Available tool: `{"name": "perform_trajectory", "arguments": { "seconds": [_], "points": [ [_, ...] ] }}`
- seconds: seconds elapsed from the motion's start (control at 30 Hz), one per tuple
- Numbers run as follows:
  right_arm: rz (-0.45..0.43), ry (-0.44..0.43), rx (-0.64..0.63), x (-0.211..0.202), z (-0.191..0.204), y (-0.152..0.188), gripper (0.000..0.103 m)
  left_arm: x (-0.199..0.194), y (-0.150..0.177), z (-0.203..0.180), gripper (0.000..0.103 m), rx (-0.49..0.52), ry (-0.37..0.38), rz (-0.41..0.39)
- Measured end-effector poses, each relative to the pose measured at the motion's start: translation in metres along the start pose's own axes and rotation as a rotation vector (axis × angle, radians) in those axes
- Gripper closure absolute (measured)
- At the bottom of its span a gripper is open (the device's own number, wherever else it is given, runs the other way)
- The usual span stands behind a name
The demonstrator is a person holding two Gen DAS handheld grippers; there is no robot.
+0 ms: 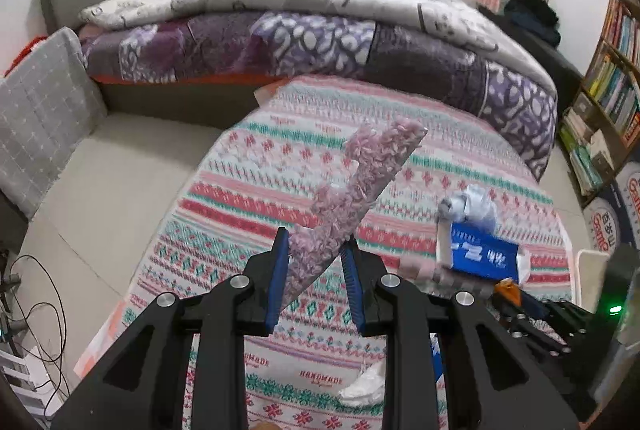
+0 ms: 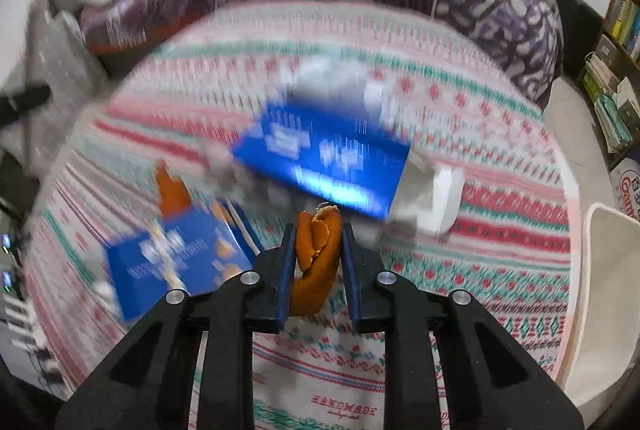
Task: Collect trash
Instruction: 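Grasp the orange peel with the right gripper while the left holds the pink strip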
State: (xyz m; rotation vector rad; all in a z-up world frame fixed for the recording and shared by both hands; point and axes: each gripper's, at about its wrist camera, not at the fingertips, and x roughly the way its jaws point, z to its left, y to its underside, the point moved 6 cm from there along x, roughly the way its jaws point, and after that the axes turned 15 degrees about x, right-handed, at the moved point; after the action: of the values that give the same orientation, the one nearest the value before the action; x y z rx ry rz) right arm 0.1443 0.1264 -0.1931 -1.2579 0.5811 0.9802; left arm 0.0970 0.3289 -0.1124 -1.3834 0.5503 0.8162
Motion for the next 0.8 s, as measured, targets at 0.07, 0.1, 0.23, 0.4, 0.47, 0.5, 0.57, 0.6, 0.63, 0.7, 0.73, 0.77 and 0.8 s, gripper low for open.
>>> {"name": "perform_trajectory", "arguments": {
  "seconds": [0.07, 0.1, 0.23, 0.4, 0.47, 0.5, 0.57, 0.6, 0.63, 0.7, 0.73, 0.77, 0.8],
  "points": [
    [-0.066, -0.034, 0.014, -0.018, 0.004, -0.012, 0.082, -0.008, -0.005, -0.001, 0.076, -0.014, -0.005, -0.033],
    [-0.104, -0.053, 0.024, -0.030, 0.005, -0.019, 0.082, -0.013, -0.009, -0.003, 0.076, -0.020, -0.013, -0.058],
    [-0.228, -0.076, 0.043, -0.060, 0.006, -0.037, 0.082, -0.030, -0.019, -0.011, 0.076, -0.002, -0.065, -0.134],
    [-0.375, -0.062, 0.039, -0.088, 0.002, -0.051, 0.082, -0.046, -0.026, -0.018, 0.076, -0.013, -0.112, -0.206],
    [-0.407, -0.054, 0.037, -0.094, 0.001, -0.054, 0.082, -0.049, -0.026, -0.022, 0.076, -0.012, -0.127, -0.223],
    [-0.418, -0.052, 0.038, -0.096, 0.000, -0.056, 0.082, -0.051, -0.027, -0.026, 0.076, -0.007, -0.137, -0.235],
    [-0.428, -0.048, 0.042, -0.098, -0.001, -0.057, 0.082, -0.052, -0.028, -0.031, 0.076, 0.002, -0.139, -0.247],
    [-0.433, -0.047, 0.044, -0.100, -0.002, -0.058, 0.082, -0.053, -0.028, -0.035, 0.076, 0.008, -0.137, -0.251],
    [-0.436, -0.044, 0.046, -0.101, -0.004, -0.059, 0.082, -0.053, -0.029, -0.039, 0.076, 0.014, -0.133, -0.253],
    [-0.441, -0.041, 0.048, -0.104, -0.005, -0.059, 0.082, -0.053, -0.030, -0.048, 0.076, 0.022, -0.122, -0.253],
    [-0.441, -0.038, 0.047, -0.105, -0.006, -0.059, 0.082, -0.053, -0.029, -0.050, 0.076, 0.024, -0.117, -0.254],
    [-0.441, -0.036, 0.047, -0.105, -0.007, -0.059, 0.082, -0.052, -0.030, -0.054, 0.076, 0.027, -0.113, -0.254],
    [-0.439, -0.032, 0.048, -0.106, -0.009, -0.059, 0.082, -0.052, -0.031, -0.058, 0.076, 0.032, -0.107, -0.254]
  ]
}}
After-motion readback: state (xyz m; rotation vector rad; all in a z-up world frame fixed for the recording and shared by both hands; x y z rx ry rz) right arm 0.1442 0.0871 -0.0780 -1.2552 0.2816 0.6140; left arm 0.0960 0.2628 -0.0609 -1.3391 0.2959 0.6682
